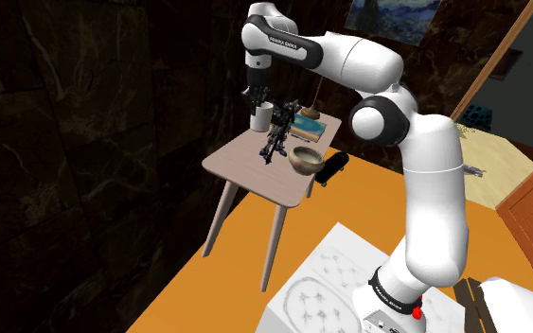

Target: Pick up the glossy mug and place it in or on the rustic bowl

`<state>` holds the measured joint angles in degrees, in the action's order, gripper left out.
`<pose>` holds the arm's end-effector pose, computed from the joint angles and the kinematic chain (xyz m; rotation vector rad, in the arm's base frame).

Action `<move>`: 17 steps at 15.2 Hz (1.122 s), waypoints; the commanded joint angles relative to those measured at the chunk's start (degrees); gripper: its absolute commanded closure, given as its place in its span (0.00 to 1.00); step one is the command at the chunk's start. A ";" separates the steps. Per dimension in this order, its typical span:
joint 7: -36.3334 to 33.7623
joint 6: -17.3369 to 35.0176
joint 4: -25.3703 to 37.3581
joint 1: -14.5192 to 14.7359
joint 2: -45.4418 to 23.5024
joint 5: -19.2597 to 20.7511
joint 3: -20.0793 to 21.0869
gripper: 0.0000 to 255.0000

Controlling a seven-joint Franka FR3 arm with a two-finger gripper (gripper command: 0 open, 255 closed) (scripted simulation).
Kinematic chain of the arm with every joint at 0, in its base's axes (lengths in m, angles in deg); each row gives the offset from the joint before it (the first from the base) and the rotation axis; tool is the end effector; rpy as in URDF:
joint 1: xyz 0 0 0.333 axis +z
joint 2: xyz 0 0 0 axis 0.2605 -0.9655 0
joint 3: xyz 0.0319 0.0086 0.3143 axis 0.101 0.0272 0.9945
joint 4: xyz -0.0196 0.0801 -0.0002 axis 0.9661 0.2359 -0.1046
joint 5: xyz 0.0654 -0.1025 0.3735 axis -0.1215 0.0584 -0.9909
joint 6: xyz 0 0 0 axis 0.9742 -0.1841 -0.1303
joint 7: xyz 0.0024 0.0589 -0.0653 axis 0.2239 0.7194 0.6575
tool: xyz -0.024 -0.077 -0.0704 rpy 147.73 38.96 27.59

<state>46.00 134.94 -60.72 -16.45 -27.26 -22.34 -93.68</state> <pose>0.7010 -0.0628 0.5294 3.0612 -0.0853 -0.1250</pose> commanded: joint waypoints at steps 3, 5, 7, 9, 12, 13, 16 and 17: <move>2.76 4.01 -12.18 -1.78 8.43 0.50 -0.90 1.00; 4.41 5.63 -17.51 -2.82 12.28 0.78 -1.48 1.00; 6.14 6.90 -22.05 -3.89 15.70 1.07 -2.13 1.00; 7.95 7.89 -25.97 -4.96 18.79 1.39 -2.86 1.00; 10.78 9.00 -30.92 -6.61 22.92 1.91 -4.06 1.00; 11.75 9.28 -32.36 -7.16 24.17 2.10 -4.49 1.00; 14.78 9.92 -36.11 -8.84 27.60 2.70 -5.89 1.00; 15.83 10.08 -37.18 -9.40 28.64 2.91 -6.39 1.00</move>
<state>60.51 144.32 -96.10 -25.14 0.13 -19.68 -99.46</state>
